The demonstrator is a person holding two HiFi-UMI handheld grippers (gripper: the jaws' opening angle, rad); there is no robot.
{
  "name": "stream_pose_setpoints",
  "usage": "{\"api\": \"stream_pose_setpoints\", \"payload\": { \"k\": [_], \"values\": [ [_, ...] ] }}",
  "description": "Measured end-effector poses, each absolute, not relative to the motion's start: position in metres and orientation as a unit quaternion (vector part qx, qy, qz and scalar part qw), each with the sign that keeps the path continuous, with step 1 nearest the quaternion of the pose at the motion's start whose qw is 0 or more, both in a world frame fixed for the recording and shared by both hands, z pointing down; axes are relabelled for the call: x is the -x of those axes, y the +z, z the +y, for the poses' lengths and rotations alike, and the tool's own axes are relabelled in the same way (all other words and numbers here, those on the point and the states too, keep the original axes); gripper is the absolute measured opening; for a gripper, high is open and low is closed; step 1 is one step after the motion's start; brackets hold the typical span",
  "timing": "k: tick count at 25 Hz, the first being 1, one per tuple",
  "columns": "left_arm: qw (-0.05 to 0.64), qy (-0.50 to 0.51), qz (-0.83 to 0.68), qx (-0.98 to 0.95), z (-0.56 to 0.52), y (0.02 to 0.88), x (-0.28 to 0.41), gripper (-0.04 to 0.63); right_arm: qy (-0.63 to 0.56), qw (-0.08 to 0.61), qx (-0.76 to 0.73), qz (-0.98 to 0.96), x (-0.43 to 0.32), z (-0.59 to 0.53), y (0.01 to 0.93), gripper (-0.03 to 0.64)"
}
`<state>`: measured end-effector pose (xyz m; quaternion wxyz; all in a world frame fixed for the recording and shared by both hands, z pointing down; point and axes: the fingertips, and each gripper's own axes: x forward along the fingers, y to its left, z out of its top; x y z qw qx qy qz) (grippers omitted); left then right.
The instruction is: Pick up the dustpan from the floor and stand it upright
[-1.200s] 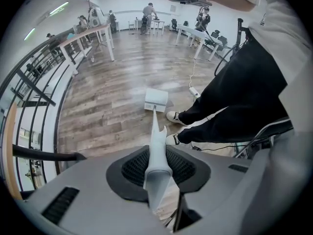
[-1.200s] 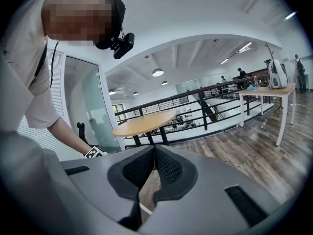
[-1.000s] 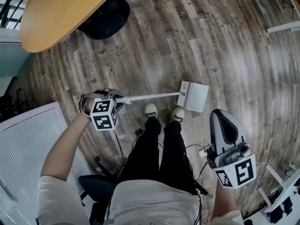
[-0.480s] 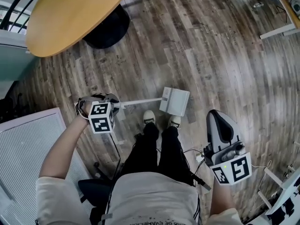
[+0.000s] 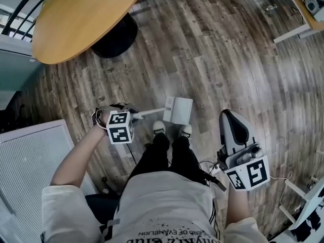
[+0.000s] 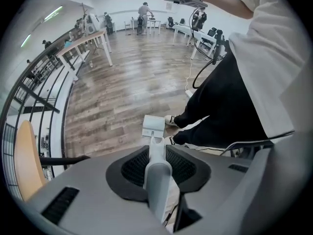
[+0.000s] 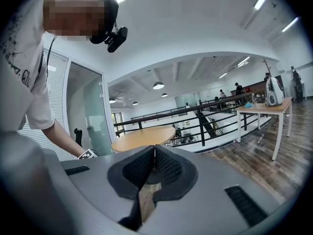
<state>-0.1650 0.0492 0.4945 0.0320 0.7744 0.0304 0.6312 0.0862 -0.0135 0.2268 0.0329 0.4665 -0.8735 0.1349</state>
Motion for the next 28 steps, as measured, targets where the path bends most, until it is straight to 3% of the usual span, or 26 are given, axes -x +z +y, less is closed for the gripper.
{"api": "stream_pose_setpoints", "payload": {
  "k": [28],
  "values": [
    [0.056, 0.578, -0.04, -0.813, 0.072, 0.483, 0.075, 0.124, 0.127, 0.026, -0.478, -0.869, -0.118, 0.017, 0.203, 0.026]
  ]
}}
